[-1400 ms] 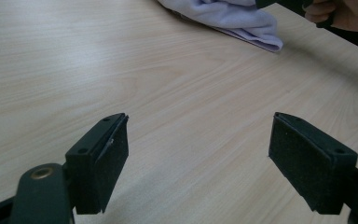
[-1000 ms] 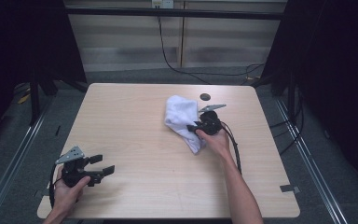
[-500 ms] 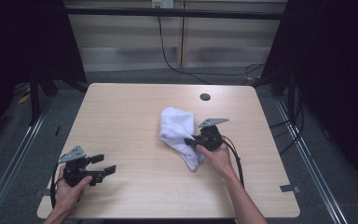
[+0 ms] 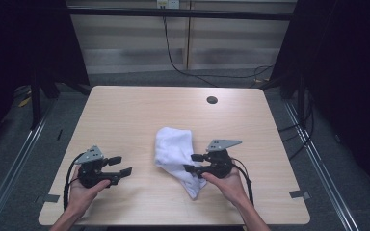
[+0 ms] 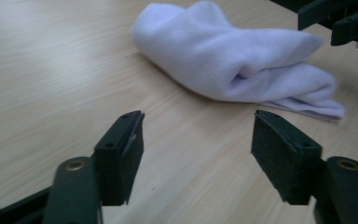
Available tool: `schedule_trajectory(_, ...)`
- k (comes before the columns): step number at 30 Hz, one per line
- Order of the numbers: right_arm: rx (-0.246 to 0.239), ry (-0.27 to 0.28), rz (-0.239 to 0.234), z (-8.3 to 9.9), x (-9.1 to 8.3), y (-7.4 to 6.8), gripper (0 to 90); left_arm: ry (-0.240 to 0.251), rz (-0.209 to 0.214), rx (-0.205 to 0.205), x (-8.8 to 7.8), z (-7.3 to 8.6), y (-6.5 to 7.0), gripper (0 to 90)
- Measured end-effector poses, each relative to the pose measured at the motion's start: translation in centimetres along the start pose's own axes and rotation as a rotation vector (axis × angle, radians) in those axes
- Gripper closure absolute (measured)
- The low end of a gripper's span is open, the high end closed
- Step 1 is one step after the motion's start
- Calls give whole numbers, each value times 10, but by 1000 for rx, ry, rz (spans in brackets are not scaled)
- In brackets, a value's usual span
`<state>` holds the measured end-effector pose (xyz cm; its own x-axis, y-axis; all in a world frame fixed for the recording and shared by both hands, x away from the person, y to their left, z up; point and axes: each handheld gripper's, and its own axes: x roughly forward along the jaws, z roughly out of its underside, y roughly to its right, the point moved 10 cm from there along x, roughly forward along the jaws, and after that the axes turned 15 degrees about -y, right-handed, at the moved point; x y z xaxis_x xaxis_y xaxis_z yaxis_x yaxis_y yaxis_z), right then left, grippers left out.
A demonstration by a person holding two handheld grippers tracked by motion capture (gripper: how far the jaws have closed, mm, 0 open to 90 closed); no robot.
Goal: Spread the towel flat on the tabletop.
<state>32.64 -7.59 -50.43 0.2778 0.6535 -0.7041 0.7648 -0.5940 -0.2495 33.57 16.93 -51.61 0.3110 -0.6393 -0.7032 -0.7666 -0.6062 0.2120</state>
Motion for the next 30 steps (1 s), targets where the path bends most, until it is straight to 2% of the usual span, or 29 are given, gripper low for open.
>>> schedule_trajectory(1,0,0,0,0,0,0,466,4,11,16,1,-4,5,349)
schedule_trajectory(3,27,23,3,6,-14,3,476,14,31,44,2,-12,14,442)
schedule_trajectory(4,37,16,56,16,-22,10,513,19,35,47,3,-15,17,519)
schedule_trajectory(5,37,16,56,16,-22,10,513,18,42,63,4,-19,21,519)
schedule_trajectory(7,73,20,40,29,-28,13,543,20,70,86,10,-27,32,561)
schedule_trajectory(8,79,0,40,38,-28,14,565,24,110,92,18,-33,42,587)
schedule_trajectory(9,80,-24,34,50,-23,16,588,19,122,95,23,-36,48,599)
schedule_trajectory(13,76,-83,25,60,-4,22,660,-19,174,105,53,-40,68,549)
schedule_trajectory(14,74,-102,47,61,1,26,705,-28,186,112,57,-40,72,546)
schedule_trajectory(15,71,-110,50,62,5,29,726,-42,187,127,60,-38,76,535)
schedule_trajectory(16,73,-123,40,63,8,31,744,-51,185,141,62,-37,79,517)
schedule_trajectory(17,77,-127,30,63,11,32,812,-55,195,146,62,-35,82,503)
schedule_trajectory(19,62,-104,19,58,9,29,882,-55,206,150,61,-34,86,497)
schedule_trajectory(20,60,-90,18,54,6,26,886,-53,205,157,60,-33,86,486)
schedule_trajectory(23,53,-17,-29,36,-6,15,890,-40,210,145,57,-35,87,468)
schedule_trajectory(25,42,23,-58,21,-11,8,890,-37,206,150,57,-36,87,426)
schedule_trajectory(27,32,67,-91,5,-14,1,891,-33,202,138,59,-37,88,365)
schedule_trajectory(30,5,98,-116,-18,-14,-11,891,-14,214,128,58,-43,92,280)
